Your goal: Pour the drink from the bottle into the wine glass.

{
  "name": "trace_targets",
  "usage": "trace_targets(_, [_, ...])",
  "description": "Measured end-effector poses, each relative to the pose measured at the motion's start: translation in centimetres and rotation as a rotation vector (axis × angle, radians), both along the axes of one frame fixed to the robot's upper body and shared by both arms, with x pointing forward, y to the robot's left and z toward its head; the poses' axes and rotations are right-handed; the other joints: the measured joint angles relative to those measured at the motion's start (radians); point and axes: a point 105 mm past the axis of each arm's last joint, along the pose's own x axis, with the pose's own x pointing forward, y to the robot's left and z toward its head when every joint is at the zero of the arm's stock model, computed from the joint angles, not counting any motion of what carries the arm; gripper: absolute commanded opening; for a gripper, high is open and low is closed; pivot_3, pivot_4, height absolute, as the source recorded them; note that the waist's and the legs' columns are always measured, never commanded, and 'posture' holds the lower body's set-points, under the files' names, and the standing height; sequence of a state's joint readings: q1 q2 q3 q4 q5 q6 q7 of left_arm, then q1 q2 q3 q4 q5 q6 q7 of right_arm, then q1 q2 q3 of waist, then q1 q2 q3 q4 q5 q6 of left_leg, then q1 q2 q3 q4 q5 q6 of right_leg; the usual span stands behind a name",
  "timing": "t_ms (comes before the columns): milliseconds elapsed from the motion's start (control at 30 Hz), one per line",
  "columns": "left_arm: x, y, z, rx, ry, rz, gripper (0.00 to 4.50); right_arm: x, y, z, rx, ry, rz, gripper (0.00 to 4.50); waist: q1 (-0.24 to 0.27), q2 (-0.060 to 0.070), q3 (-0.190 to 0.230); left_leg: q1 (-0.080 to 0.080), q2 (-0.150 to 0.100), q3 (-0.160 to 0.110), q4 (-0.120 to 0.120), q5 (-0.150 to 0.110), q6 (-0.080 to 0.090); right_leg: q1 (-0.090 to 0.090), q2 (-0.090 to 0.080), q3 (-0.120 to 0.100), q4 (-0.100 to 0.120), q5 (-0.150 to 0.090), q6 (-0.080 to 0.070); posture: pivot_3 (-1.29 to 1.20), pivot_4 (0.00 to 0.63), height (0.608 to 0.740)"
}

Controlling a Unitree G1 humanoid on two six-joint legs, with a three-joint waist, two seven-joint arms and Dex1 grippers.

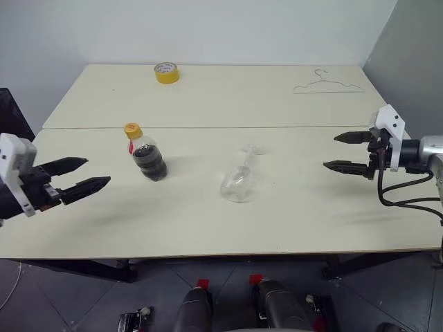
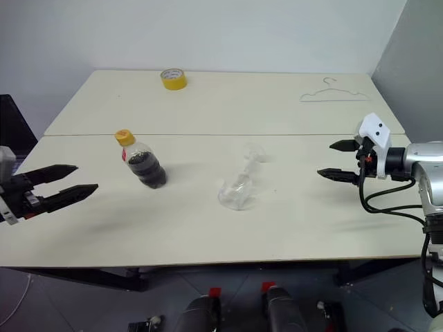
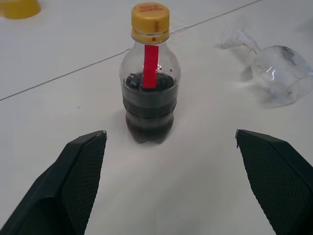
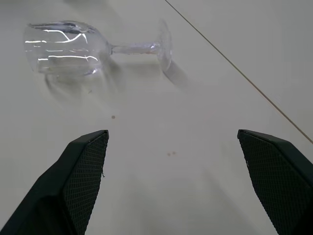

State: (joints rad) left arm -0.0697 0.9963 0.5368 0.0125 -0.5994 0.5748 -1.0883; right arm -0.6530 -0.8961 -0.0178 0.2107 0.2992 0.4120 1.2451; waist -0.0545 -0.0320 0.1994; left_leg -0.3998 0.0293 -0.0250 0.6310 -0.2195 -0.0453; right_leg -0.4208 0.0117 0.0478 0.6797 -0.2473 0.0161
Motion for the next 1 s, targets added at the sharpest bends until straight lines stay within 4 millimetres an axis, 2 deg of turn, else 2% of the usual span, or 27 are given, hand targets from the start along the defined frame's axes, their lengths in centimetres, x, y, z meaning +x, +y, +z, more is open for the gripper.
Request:
trace_targets(67, [0.7,-0.7,-1.0,-0.025,-0.007,0.022,4.47,-0.4,1.0,0.1,0.011,0.0,0.035,4.5,0.001,0.0,0.0,0.0,0.0,0.0,0.0,0.0,0.0,0.0,0.0,0.0,0.0,0.0,0.0,0.0,0.15,0.74])
trace_targets(233, [4.0,-1.3,-2.6,-0.008,-0.095,0.169,4.47,-2.6,6.8,0.7,0.076,-0.014,0.25,4.5,0.006,-0.001,0.0,0.0,0.001,-0.002,0.002,0.0,0.0,0.001,0.001,0.0,0.001,0.001,0.0,0.0,0.15,0.74])
trace_targets(367, [4.8,-1.7,-3.7,-0.044,-0.098,0.236,4.47,-3.6,9.0,1.1,0.101,-0.021,0.319,4.5,0.008,-0.002,-0.001,-0.001,0.0,-0.002,0.003,0.0,0.0,0.001,0.001,0.0,0.001,0.001,0.001,0.0,0.15,0.74])
trace_targets(533, [5.6,-3.4,-4.1,-0.065,-0.098,0.211,4.47,-4.0,10.0,1.1,0.108,-0.01,0.356,4.5,0.019,-0.002,-0.001,-0.001,0.0,-0.002,0.004,0.0,0.0,0.001,0.0,-0.001,0.001,0.001,0.001,0.0,0.15,0.74])
trace_targets(733, [7.1,-5.6,-3.6,-0.004,-0.111,0.166,4.47,-3.9,10.9,2.1,0.106,-0.046,0.391,4.5,0.022,-0.002,-0.001,-0.001,0.0,-0.002,0.006,0.0,0.0,0.002,0.001,-0.001,0.001,0.002,0.001,0.0,0.15,0.74])
trace_targets(1000, [8.2,-7.0,-3.7,0.034,-0.126,0.164,4.47,-3.9,11.8,1.7,0.124,-0.041,0.403,4.5,0.022,-0.002,-0.001,-0.002,0.0,-0.002,0.006,0.0,0.0,0.002,0.001,0.0,0.001,0.002,0.001,0.0,0.15,0.74])
